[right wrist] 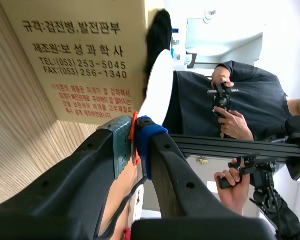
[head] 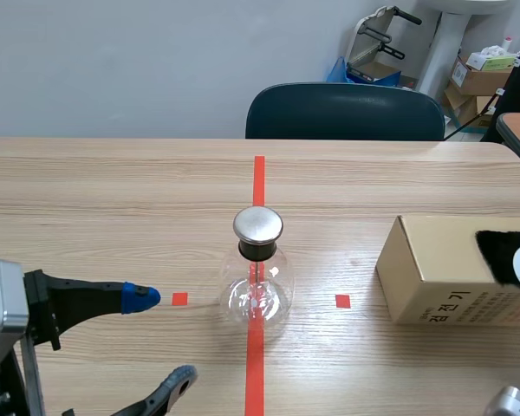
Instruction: Do the electroscope experiment
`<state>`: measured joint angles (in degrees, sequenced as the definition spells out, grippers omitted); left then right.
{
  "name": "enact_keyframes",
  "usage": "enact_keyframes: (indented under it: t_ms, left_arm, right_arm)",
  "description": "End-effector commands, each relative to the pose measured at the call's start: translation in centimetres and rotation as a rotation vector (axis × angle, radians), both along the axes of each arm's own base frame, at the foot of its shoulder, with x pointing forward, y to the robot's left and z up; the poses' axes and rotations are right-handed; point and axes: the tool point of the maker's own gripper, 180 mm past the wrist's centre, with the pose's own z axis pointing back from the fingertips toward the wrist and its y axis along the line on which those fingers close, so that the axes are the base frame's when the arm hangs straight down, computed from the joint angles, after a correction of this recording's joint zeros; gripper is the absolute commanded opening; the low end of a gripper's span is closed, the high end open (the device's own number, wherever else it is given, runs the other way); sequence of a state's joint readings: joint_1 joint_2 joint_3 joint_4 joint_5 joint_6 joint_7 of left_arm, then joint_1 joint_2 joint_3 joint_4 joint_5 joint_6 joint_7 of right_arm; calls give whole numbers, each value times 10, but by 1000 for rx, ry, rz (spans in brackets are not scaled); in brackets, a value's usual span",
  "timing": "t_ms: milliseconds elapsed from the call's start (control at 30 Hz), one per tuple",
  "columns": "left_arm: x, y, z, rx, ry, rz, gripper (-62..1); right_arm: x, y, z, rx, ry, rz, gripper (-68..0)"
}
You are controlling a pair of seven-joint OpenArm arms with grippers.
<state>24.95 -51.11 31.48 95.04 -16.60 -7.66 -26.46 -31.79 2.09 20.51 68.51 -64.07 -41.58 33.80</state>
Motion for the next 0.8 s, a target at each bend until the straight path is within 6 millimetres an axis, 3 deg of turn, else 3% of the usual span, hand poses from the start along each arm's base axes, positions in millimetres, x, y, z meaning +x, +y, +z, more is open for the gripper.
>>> enact_keyframes:
  t_ms: [0,167,300,367,467,533,700,767]
  left_arm:
    - [-5,-5,15,-55,-19,-20,-157]
    - [-19,-6,27,-119,-26,-40,-157]
    - [-24,-6,24,-114,-10,-45,-157]
    - [-27,-5,24,-115,-5,-49,-157]
    - [-30,-4,26,-130,-5,-53,-157]
    - [-31,-4,26,-132,-3,-53,-157]
    - [-31,-4,26,-132,-1,-53,-157]
    - [-31,-4,26,-132,-1,-53,-157]
  right_arm:
    - [4,-3,14,-44,-61,4,-658]
    - [4,11,13,-36,-59,80,-658]
    - [3,27,13,-27,-58,169,-658]
    - [3,18,13,-32,-59,116,-658]
    - [3,-13,14,-48,-61,-51,-658]
    - [3,-17,13,-66,-53,-68,-658]
    - [2,28,7,-73,-25,195,-658]
    - [2,31,7,-68,-26,201,-658]
